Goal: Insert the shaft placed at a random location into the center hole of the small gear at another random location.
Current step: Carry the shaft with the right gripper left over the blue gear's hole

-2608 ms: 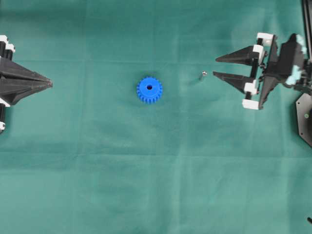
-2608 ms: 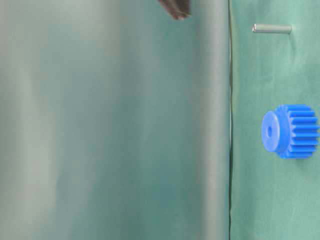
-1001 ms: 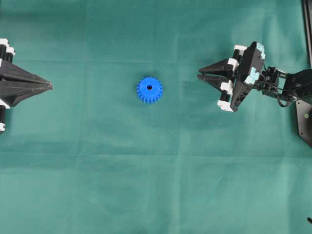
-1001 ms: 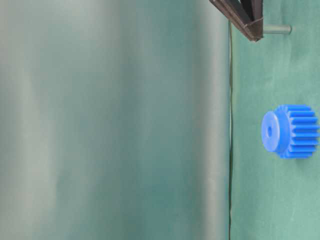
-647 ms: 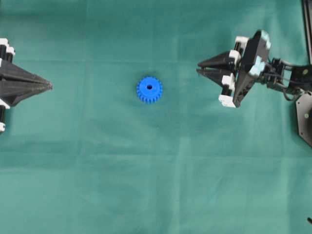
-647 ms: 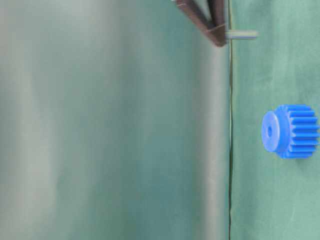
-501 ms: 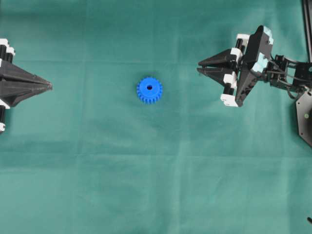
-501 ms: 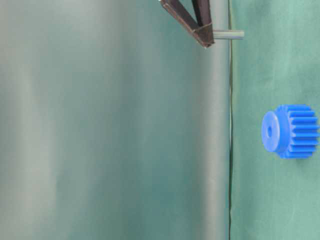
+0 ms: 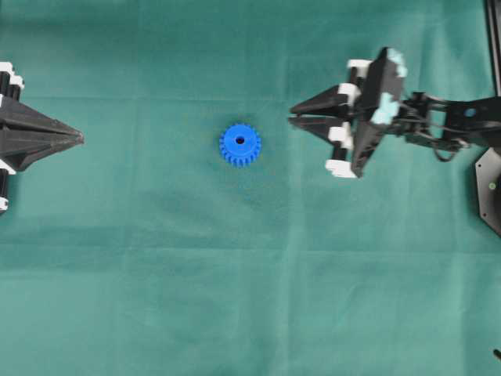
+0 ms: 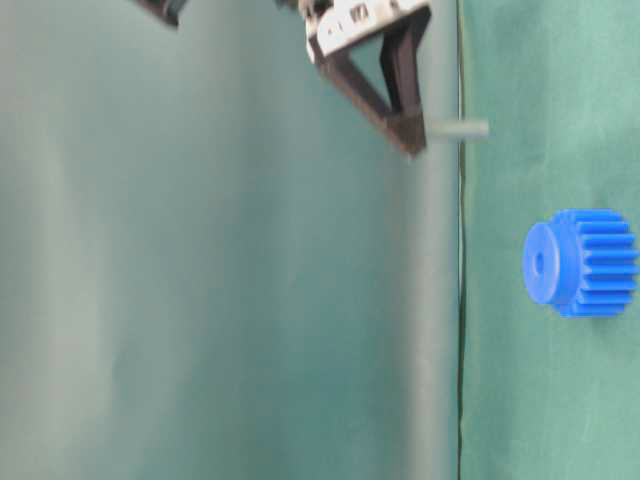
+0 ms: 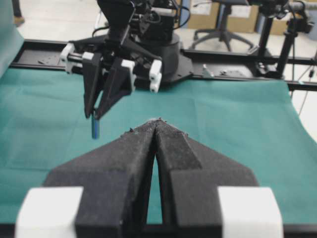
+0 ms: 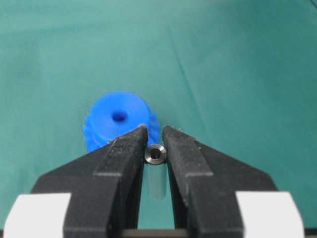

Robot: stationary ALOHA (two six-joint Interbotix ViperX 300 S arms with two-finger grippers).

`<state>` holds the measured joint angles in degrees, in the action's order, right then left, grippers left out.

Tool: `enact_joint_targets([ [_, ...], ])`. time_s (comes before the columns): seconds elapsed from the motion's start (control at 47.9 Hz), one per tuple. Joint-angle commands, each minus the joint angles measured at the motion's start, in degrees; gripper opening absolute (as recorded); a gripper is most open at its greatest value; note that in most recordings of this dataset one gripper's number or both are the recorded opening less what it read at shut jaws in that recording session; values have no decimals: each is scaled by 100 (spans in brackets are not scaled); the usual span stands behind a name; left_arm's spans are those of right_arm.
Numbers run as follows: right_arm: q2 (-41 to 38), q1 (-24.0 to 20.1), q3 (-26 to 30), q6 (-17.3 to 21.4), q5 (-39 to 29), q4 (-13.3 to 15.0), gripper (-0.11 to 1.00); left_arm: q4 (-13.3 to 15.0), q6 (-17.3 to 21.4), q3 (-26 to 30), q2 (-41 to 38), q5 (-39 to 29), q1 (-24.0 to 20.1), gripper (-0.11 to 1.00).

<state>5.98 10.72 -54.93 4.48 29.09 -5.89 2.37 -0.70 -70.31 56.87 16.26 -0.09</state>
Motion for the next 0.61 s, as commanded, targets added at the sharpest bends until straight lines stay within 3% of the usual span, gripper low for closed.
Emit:
enact_joint_targets([
  [0.0,-149,-70,404,-9,62,79,15,9,9,53,-18,26,-9,0],
  [0.313,-870,-202,1485,-237,-281,141,15,9,9,53,-9,26,-9,0],
  [0.584,-1099,-246,1749,-299,-448,141,15,9,9,53,-9,26,-9,0],
])
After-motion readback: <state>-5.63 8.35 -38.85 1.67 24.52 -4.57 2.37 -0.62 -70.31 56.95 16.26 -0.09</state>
